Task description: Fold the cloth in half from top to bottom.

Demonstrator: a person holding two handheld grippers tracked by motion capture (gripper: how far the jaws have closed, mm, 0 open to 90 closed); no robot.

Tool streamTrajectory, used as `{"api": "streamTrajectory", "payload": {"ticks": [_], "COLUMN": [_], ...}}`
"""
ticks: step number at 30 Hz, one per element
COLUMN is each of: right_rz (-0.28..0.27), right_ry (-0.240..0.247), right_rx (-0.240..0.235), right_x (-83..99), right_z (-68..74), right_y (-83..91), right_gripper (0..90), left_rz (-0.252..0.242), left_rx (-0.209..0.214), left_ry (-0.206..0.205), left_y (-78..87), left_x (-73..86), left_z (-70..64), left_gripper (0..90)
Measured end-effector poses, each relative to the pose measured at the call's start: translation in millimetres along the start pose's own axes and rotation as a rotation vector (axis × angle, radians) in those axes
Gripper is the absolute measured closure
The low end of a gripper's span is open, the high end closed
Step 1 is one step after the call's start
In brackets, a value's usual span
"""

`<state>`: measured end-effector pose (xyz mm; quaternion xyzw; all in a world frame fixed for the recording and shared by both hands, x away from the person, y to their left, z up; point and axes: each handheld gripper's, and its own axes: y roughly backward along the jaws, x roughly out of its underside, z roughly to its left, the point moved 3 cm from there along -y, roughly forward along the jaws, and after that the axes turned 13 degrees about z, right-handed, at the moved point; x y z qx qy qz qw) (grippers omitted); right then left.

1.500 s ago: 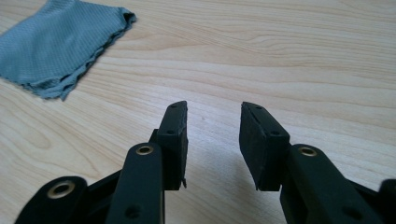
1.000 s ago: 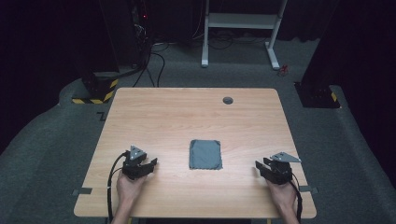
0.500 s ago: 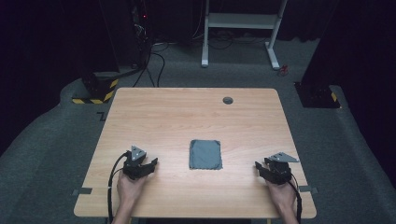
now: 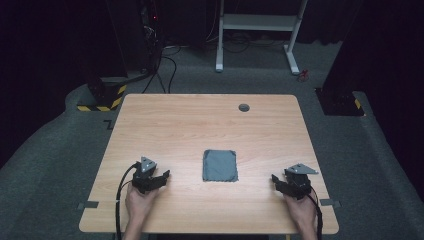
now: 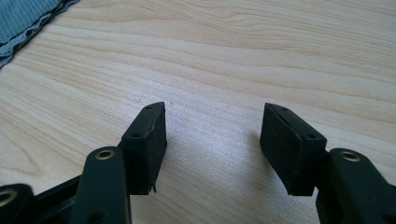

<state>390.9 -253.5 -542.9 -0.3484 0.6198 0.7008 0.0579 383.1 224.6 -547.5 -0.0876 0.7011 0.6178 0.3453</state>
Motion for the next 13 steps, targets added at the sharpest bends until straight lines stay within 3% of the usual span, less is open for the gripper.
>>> {"api": "streamTrajectory", "payload": {"ticks": [13], "right_rz": [0.001], "right_ry": [-0.002], "right_rx": [-0.002], "right_x": [0.0], "right_z": [0.2], "right_y": [0.0], "right_gripper": [41.3], "left_rz": [-0.002], "left_rx": [0.000], "left_ry": [0.007], "left_y": [0.3], "left_x": [0.5], "left_z": [-0.1], "left_gripper": [37.6]}}
